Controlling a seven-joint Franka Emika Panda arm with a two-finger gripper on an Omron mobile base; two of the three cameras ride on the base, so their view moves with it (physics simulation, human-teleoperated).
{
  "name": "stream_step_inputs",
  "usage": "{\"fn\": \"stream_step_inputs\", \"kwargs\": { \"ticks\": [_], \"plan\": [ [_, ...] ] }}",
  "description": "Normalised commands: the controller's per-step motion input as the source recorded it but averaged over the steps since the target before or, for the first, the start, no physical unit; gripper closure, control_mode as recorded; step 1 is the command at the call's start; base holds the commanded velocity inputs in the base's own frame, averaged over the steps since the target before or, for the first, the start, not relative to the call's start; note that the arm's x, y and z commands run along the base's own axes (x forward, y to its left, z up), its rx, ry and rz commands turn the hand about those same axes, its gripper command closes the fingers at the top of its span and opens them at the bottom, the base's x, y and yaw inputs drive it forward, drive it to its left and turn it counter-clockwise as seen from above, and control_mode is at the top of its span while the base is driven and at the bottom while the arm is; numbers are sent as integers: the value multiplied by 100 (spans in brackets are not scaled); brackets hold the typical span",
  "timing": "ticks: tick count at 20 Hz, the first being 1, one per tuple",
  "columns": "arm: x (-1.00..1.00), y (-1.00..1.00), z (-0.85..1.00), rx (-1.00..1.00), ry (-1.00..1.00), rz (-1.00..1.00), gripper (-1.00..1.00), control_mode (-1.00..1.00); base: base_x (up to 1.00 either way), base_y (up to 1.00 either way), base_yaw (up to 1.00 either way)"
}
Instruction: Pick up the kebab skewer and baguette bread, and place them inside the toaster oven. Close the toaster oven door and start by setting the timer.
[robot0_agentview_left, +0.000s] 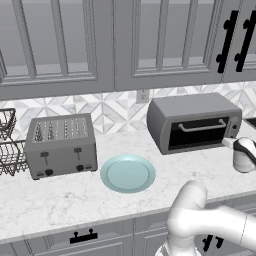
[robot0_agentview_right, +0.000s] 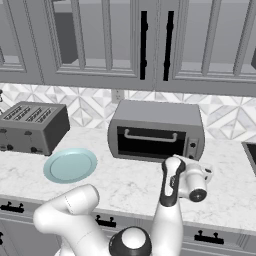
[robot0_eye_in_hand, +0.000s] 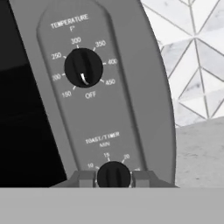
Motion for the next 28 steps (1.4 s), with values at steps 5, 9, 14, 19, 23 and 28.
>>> {"fn": "stream_step_inputs", "kwargs": {
  "ticks": [5, 9, 14, 19, 23, 28],
  "plan": [
    [0, 0, 0, 29, 0, 0, 100, -100, 0, 0, 0],
    [0, 0, 0, 29, 0, 0, 100, -100, 0, 0, 0],
    [0, 0, 0, 31, 0, 0, 100, -100, 0, 0, 0],
    [0, 0, 0, 30, 0, 0, 100, -100, 0, 0, 0],
    [0, 0, 0, 30, 0, 0, 100, -100, 0, 0, 0],
    [3, 0, 0, 30, 0, 0, 100, -100, 0, 0, 0]
  ]
}}
